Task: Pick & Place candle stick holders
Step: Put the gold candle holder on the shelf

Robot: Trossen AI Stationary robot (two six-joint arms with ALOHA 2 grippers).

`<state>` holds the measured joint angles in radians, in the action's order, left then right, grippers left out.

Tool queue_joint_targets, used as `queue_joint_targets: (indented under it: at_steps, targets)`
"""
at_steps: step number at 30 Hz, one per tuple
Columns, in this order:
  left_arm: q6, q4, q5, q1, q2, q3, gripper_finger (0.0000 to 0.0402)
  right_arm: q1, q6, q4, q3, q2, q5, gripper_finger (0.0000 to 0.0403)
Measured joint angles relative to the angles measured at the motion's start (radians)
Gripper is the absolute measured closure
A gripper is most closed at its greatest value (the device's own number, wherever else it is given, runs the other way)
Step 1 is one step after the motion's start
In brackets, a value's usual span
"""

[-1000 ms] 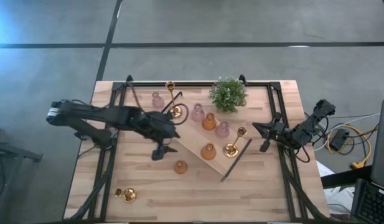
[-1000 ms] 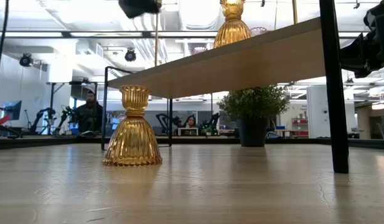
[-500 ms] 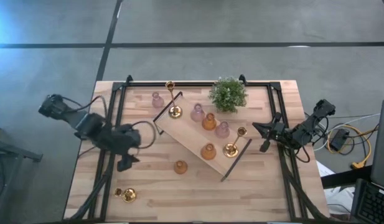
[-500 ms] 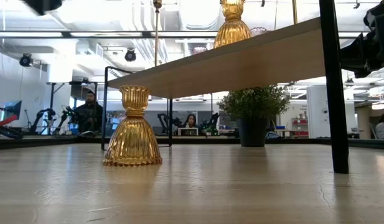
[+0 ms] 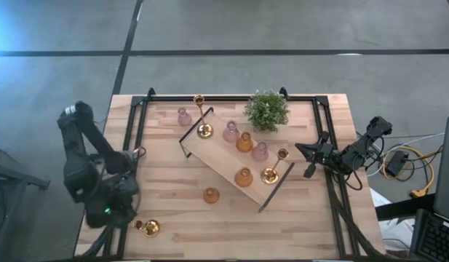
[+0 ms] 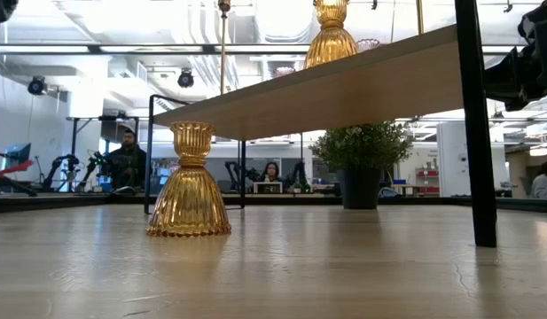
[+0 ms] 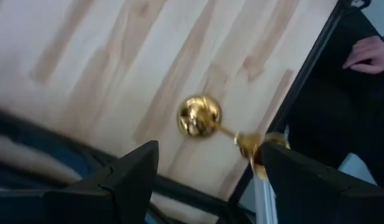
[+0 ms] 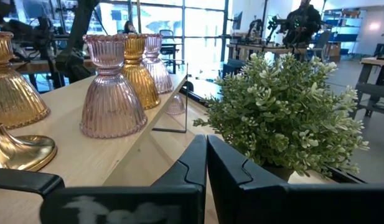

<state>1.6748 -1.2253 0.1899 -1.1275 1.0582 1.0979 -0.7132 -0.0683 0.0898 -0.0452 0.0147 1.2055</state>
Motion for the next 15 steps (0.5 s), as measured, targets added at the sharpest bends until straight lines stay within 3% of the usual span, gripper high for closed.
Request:
queue_joint_targets:
  at_steps: [6, 15]
  targets:
    - [0.27, -0.006, 0.044, -0.165, 0.057, -0.007, 0.0113, 0.0, -0.001, 0.0, 0.0, 0.0, 0.0, 0.0394]
    - [0.3, 0.028, 0.044, -0.212, 0.15, -0.007, 0.0113, 0.0, -0.001, 0.0, 0.0, 0.0, 0.0, 0.0394]
